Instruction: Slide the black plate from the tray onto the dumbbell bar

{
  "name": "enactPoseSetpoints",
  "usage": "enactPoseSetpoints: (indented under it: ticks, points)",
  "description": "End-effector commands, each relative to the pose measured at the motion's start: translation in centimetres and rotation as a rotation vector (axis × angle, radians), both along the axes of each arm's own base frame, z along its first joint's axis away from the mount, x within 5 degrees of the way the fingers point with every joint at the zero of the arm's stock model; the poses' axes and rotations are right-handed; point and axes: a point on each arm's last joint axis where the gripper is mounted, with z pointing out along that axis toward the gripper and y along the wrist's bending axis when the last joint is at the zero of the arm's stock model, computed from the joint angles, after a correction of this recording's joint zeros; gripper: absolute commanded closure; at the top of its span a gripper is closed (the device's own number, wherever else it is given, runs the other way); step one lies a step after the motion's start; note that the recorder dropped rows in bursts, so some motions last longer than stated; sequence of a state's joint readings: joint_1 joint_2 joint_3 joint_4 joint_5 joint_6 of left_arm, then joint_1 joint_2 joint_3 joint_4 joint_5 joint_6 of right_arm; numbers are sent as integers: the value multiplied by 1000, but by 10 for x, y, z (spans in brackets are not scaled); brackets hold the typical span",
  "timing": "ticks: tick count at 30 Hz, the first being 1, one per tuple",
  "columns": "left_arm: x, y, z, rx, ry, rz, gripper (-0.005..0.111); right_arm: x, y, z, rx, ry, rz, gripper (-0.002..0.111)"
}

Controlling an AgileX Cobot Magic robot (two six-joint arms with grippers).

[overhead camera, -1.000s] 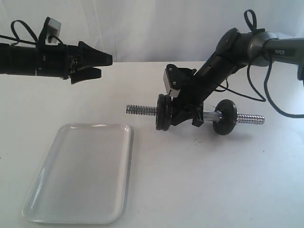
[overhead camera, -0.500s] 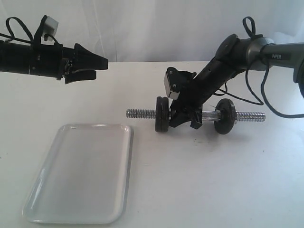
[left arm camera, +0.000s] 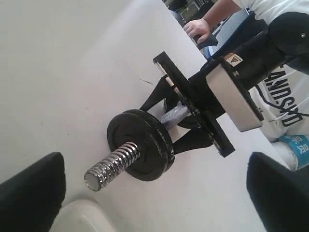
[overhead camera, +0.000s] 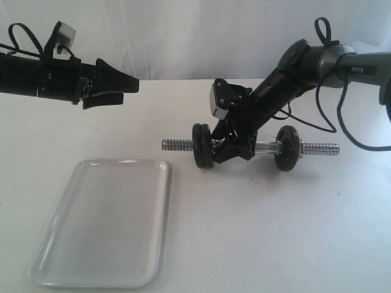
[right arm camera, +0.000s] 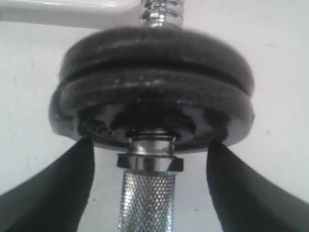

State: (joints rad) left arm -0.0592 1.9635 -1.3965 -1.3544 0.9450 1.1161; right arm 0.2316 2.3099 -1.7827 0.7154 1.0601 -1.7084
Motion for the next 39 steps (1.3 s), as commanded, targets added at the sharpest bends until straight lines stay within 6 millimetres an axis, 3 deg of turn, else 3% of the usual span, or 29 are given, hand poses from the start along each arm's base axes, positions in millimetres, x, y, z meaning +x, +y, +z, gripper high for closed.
enactPoseSetpoints:
  ticks: [1,25,39]
  points:
    - [-3,0,5,7,-10,-21,2,1,0,8,23,-3,-18,43]
    - [-3,0,4,14,-11,-21,2,8,-5,8,-31,-45,-108,43]
    - [-3,0,4,16,-15,-23,2,3,-7,37,-37,-67,-114,43]
